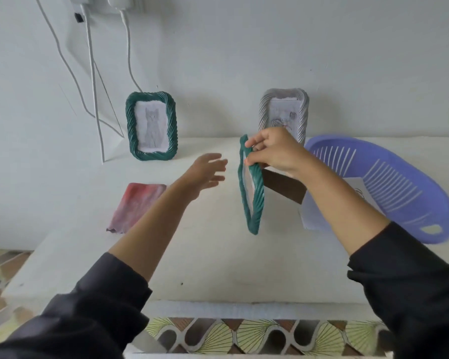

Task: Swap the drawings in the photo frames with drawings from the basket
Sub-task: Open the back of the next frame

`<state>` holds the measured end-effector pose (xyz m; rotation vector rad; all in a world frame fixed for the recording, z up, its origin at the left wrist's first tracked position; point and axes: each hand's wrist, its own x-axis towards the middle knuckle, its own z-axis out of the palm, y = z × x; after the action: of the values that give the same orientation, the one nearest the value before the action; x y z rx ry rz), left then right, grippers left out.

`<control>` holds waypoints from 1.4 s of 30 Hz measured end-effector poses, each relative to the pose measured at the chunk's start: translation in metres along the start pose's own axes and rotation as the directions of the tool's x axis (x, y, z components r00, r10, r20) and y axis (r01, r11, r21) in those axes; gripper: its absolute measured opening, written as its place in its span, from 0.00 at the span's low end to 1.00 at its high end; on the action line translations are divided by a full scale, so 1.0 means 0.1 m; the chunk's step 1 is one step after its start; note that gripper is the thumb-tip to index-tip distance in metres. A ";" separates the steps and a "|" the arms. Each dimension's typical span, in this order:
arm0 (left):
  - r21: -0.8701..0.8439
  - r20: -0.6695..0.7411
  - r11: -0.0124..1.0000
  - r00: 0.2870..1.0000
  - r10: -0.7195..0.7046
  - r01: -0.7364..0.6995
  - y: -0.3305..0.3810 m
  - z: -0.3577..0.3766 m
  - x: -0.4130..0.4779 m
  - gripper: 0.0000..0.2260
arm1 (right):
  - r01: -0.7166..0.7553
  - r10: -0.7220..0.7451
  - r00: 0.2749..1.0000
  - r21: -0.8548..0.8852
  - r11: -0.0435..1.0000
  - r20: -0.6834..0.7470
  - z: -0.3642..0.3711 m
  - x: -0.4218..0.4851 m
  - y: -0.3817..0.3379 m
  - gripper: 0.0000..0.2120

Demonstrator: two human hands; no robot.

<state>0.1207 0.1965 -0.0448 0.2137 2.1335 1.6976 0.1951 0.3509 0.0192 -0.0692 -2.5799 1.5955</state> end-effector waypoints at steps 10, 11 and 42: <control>-0.210 -0.166 0.974 0.985 0.053 -0.087 0.03 0.12 -0.21 0.09 | 0.085 -0.066 0.990 -0.157 0.984 0.126 0.29 -0.06 -0.03 0.13; -0.190 -0.179 0.978 0.983 0.050 -0.085 -0.04 0.10 -0.21 0.09 | 0.112 -0.098 0.992 -0.192 0.975 0.081 0.25 -0.07 0.00 0.13; 0.598 -0.131 0.794 0.964 0.230 -0.108 -0.62 -0.19 0.20 0.14 | -0.110 0.044 0.982 -0.366 0.924 -0.183 0.24 0.00 1.08 0.10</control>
<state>0.1028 0.1717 -0.1050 0.4379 2.8255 1.1142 0.1903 0.3775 -0.0876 -0.3281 -2.7310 1.0386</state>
